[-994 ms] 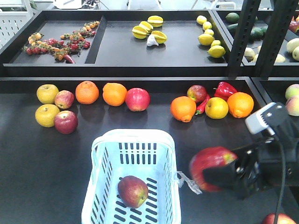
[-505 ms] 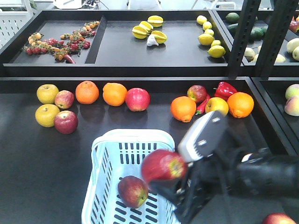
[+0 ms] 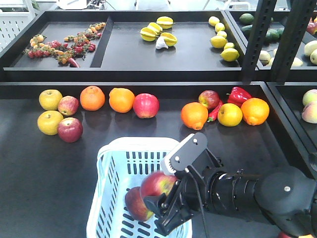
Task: Pick three apples into basket with both arms
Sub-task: 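Carry the apple over the basket and release it inside, then move the right gripper back down onto the third red apple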
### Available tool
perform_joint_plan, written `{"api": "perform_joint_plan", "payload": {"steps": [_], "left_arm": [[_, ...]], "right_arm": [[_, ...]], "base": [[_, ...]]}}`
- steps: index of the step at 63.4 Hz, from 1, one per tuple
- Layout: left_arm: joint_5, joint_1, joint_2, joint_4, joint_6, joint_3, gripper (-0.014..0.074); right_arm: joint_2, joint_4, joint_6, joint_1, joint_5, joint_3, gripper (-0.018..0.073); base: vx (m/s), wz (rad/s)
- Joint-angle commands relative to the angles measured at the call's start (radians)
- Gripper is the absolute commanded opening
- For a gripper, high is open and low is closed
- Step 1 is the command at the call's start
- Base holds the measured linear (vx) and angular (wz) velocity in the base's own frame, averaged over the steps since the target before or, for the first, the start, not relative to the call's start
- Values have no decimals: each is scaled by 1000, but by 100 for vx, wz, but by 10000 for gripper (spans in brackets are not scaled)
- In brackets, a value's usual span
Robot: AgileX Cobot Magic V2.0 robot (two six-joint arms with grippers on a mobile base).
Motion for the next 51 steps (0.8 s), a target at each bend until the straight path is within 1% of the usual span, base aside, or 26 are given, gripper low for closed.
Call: {"api": "perform_joint_plan", "payload": {"steps": [1,16,23,30,37,41,45,51], "left_arm": [[-66,3,5,-1,-4,-24,593],[-66,3,5,-1,-4,-24,593],[-66,3,5,-1,-4,-24,593],[-66,3,5,-1,-4,-24,593],[-66,3,5,-1,-4,-24,593],[-66,3,5,-1,-4,-24,593],[-66,3,5,-1,-4,-24,593],[-66,3,5,-1,-4,-24,593]], "right_arm": [[-27,19,-10,2,-20,-27,673],[-30,31,2,2,5,-27,662],[-45,36,56,-1,33,-25,640],[-71,1,104,-1,62,-25,619],[-98,-72,177,-4,65,-25,610],[-110,-125,242,-31,81,-25,608],[-112,-186,300,-81,118,-25,605],[-112,-299,400,-194,218,-25,600]], "base": [[0,0],[0,0],[0,0],[0,0],[0,0],[0,0],[0,0],[0,0]]}}
